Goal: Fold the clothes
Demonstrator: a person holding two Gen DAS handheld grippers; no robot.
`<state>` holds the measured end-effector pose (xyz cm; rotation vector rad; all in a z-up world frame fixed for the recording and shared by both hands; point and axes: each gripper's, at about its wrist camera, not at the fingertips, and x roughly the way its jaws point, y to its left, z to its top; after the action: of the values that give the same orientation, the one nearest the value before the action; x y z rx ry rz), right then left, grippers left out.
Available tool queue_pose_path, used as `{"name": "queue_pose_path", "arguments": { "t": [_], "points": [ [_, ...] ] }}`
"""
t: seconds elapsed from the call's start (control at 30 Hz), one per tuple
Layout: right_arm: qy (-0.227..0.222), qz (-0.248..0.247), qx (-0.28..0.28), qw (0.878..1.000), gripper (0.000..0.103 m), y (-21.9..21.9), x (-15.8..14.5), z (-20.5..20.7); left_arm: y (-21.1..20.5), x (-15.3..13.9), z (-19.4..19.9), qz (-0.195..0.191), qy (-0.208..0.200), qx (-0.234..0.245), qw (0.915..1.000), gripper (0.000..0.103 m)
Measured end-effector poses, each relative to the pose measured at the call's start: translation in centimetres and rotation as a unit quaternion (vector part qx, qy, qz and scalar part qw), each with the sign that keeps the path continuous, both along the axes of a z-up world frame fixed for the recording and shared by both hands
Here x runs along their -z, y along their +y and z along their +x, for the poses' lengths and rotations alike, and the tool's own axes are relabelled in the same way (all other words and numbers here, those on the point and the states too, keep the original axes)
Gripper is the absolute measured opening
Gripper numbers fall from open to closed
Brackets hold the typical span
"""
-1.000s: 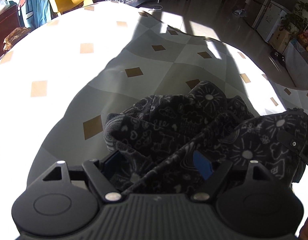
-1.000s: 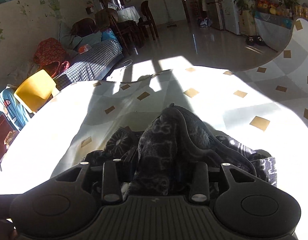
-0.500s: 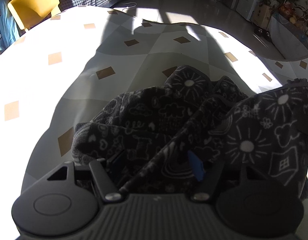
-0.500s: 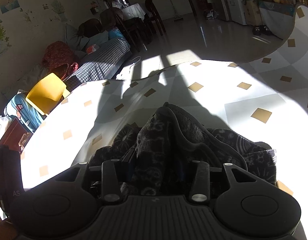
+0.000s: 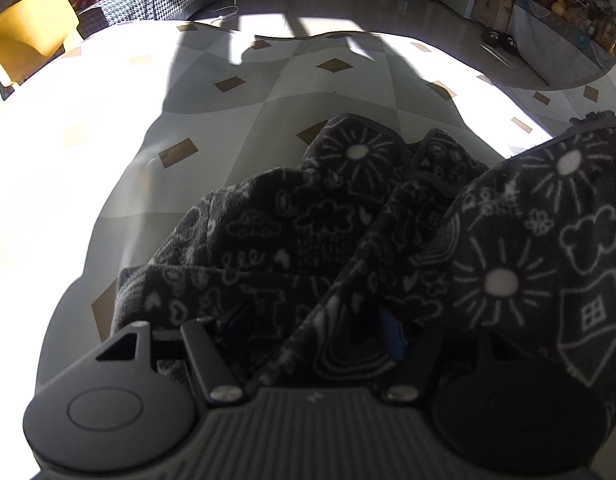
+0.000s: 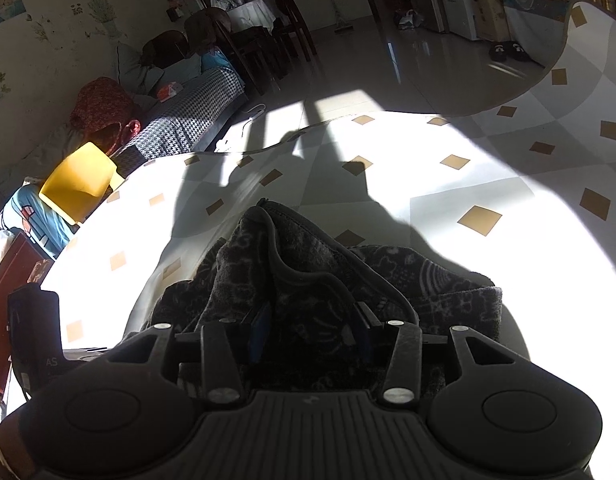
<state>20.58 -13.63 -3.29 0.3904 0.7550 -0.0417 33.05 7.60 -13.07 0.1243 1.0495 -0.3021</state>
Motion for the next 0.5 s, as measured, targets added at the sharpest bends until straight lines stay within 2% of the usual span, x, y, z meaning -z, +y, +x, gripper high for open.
{"name": "queue_pose_path", "arguments": {
  "t": [0.07,0.2,0.33,0.37,0.5],
  "points": [
    [0.004,0.0,0.007,1.0,0.043,-0.4,0.1,0.0,-0.2,0.3,0.1,-0.003,0.003,0.007,1.0,0.049],
    [0.016,0.006,0.014,1.0,0.044,-0.8,0.5,0.2,-0.5,0.2,-0.1,-0.005,0.001,0.018,0.9998,0.038],
    [0.024,0.019,0.018,0.999,0.044,-0.9,0.8,0.5,-0.7,-0.2,-0.5,-0.004,-0.009,0.024,0.9997,0.013],
    [0.024,0.018,0.018,0.999,0.044,-0.8,0.8,0.6,-0.7,-0.2,-0.6,-0.005,-0.011,0.025,0.9996,0.009],
    [0.029,0.008,0.023,0.999,0.044,-0.6,1.0,0.9,-0.7,-1.0,-1.1,0.016,-0.043,0.005,0.9989,0.007]
  ]
}}
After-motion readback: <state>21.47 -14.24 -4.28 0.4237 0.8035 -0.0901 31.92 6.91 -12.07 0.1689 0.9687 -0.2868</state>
